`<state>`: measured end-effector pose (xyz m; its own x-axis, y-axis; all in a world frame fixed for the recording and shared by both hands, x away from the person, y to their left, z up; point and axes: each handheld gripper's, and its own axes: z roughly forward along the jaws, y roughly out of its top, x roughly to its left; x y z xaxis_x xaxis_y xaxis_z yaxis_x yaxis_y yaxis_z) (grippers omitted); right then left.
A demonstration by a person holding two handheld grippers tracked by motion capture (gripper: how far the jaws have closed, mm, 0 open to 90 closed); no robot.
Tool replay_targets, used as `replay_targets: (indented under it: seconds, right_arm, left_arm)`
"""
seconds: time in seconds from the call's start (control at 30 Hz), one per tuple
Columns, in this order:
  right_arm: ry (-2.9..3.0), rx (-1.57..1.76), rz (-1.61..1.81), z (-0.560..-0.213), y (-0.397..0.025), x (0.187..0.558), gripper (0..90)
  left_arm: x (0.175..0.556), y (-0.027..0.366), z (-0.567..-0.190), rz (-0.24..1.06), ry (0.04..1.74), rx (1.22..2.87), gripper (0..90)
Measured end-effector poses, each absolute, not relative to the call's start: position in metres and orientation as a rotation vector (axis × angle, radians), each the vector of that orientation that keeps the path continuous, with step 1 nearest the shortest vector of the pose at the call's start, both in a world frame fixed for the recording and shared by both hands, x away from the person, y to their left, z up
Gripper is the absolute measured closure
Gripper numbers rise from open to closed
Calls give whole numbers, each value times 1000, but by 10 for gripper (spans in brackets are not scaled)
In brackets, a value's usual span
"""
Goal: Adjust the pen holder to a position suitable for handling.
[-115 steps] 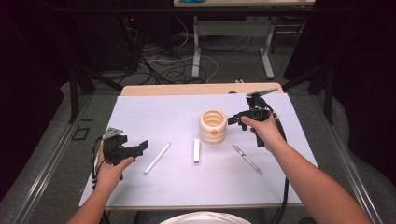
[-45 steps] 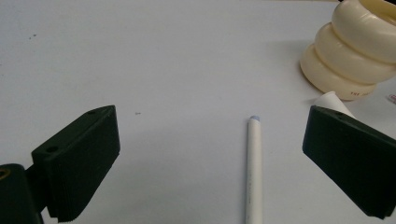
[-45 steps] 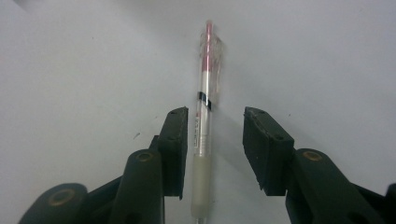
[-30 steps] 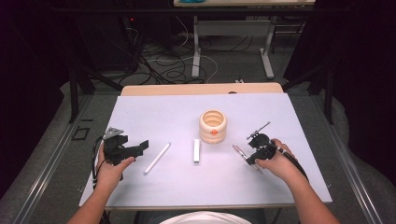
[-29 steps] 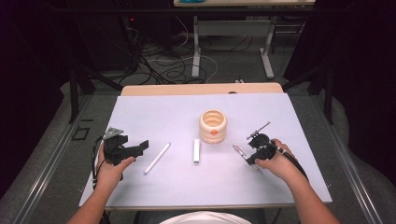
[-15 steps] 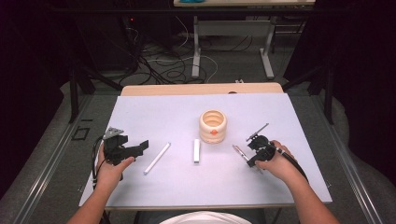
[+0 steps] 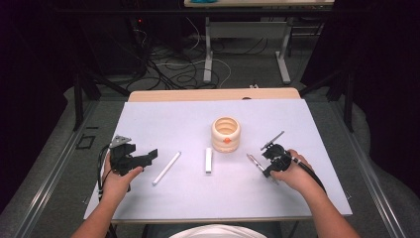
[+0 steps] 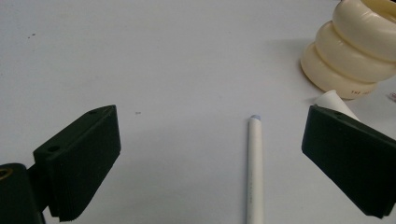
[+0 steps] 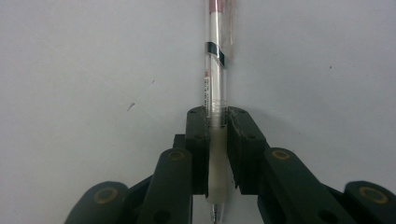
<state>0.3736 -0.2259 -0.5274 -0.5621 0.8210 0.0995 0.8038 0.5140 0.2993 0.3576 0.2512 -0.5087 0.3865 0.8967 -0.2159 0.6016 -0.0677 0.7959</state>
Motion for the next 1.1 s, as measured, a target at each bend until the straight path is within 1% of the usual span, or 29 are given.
replay_targets:
  seconds: [0.83, 1.1]
  right_arm:
    - [2679, 1441, 538, -522, -232, 371, 795]
    - [2644, 1445, 630, -520, -233, 371, 795]
  left_arm:
    - [358, 251, -510, 430, 1315, 1760, 47]
    - [358, 251, -510, 428, 1318, 1756, 47]
